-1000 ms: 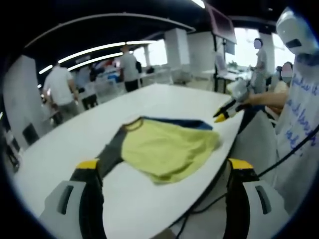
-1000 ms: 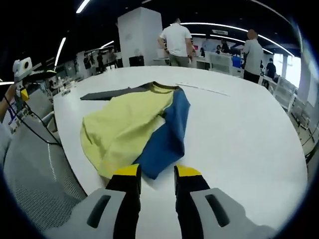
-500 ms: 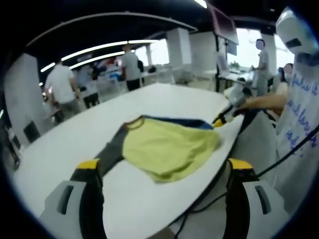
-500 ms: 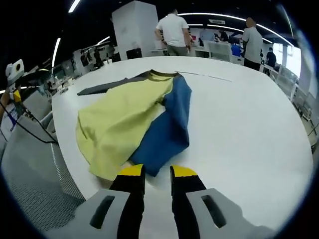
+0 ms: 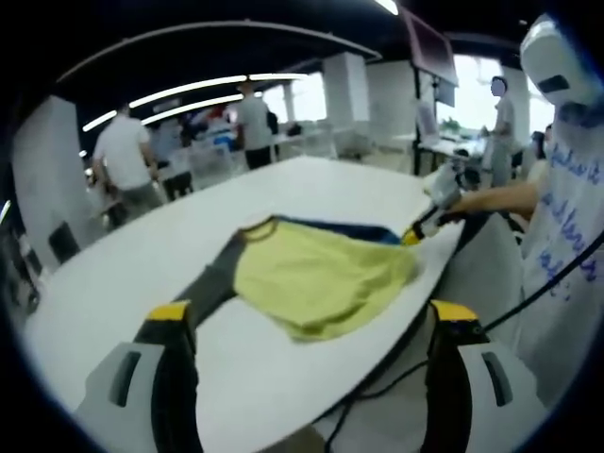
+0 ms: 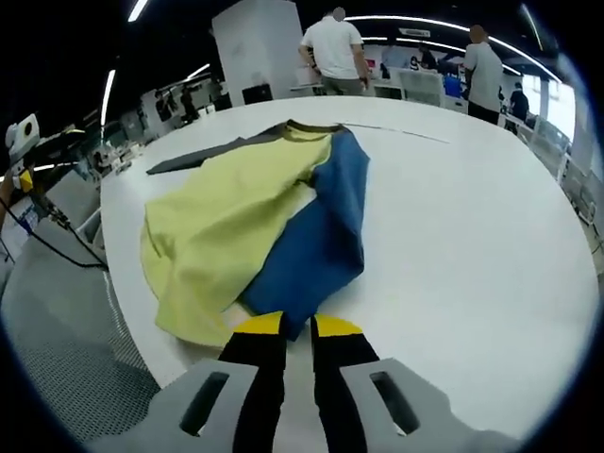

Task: Fold the garment on the visible template until the final outline fits inside the template.

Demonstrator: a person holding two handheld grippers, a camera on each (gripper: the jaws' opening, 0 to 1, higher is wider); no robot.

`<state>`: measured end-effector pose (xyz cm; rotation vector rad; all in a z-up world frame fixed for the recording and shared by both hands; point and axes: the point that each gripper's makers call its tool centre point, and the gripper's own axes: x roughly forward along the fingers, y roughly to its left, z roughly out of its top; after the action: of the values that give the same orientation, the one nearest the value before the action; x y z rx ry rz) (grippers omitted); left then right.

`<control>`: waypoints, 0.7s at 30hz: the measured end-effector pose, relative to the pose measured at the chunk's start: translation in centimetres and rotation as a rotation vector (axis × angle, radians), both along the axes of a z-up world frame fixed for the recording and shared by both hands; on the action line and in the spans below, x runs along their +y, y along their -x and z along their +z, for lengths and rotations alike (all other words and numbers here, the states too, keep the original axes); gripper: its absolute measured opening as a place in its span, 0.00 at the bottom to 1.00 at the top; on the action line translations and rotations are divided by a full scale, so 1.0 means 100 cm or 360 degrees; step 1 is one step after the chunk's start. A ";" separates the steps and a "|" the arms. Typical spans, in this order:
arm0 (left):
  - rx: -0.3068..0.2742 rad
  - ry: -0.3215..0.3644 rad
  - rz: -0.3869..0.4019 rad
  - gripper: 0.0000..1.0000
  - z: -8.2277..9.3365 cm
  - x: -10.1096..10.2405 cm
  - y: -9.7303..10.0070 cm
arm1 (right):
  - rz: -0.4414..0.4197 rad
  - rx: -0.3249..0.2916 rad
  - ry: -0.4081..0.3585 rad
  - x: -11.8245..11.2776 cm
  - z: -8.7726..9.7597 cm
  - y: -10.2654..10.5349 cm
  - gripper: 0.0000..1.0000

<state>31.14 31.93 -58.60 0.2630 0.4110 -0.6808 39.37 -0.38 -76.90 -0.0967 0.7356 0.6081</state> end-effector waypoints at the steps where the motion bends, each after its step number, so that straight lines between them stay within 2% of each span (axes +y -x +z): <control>1: 0.0001 0.0002 0.0009 0.98 0.000 0.000 0.000 | 0.0004 0.0002 0.0000 0.000 0.000 0.000 0.09; 9: -0.0003 -0.0012 0.0039 0.98 0.001 0.003 0.000 | 0.0044 0.0023 0.0004 -0.001 -0.001 0.000 0.02; 14: 0.0008 0.0045 0.0035 0.98 0.003 0.000 0.003 | 0.0065 0.0035 0.0012 -0.004 0.002 0.000 0.02; 21: -0.0002 0.0023 0.0046 0.97 0.003 0.002 0.003 | 0.0068 0.0028 0.0072 -0.018 0.007 -0.005 0.02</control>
<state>30.86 32.17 -58.27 0.2436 0.4077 -0.6548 39.87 -2.16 -76.24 -0.1491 0.7659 0.6341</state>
